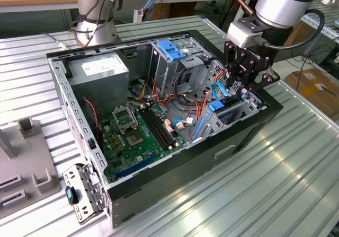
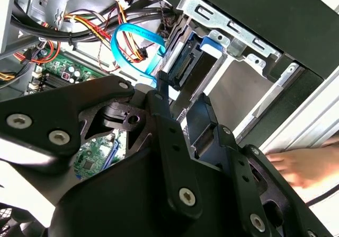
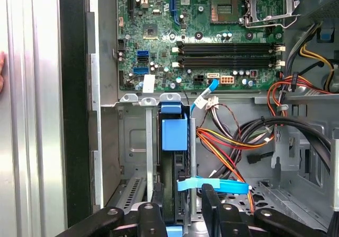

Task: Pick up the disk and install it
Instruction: 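Insert the second disk wire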

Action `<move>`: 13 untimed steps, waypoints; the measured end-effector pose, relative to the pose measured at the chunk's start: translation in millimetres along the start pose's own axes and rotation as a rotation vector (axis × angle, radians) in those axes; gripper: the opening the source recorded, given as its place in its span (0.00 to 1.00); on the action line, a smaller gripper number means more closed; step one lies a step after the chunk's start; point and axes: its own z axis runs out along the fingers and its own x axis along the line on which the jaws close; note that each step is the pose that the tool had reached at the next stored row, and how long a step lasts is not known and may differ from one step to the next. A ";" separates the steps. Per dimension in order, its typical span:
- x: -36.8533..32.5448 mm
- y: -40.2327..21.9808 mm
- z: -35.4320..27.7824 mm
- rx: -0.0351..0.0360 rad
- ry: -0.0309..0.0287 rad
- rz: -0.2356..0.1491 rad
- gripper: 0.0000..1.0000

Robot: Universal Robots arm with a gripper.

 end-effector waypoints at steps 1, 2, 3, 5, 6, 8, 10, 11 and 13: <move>0.0 0.0 0.0 0.0000 0.0000 0.000 0.42; 0.0 -0.1 0.0 -0.0001 0.0000 0.000 0.42; 0.0 -0.1 0.0 0.0000 0.0000 0.000 0.42; 0.0 -0.7 0.0 0.0000 0.0000 0.000 0.42; 0.0 -1.2 0.0 0.0000 0.0001 0.000 0.42; -0.1 -3.8 0.1 0.0000 0.0001 0.000 0.42; -0.1 -6.1 0.2 0.0000 0.0000 0.000 0.42; -0.1 -7.7 0.3 0.0000 0.0000 0.000 0.42; -0.2 -10.9 0.4 0.0000 -0.0001 0.000 0.42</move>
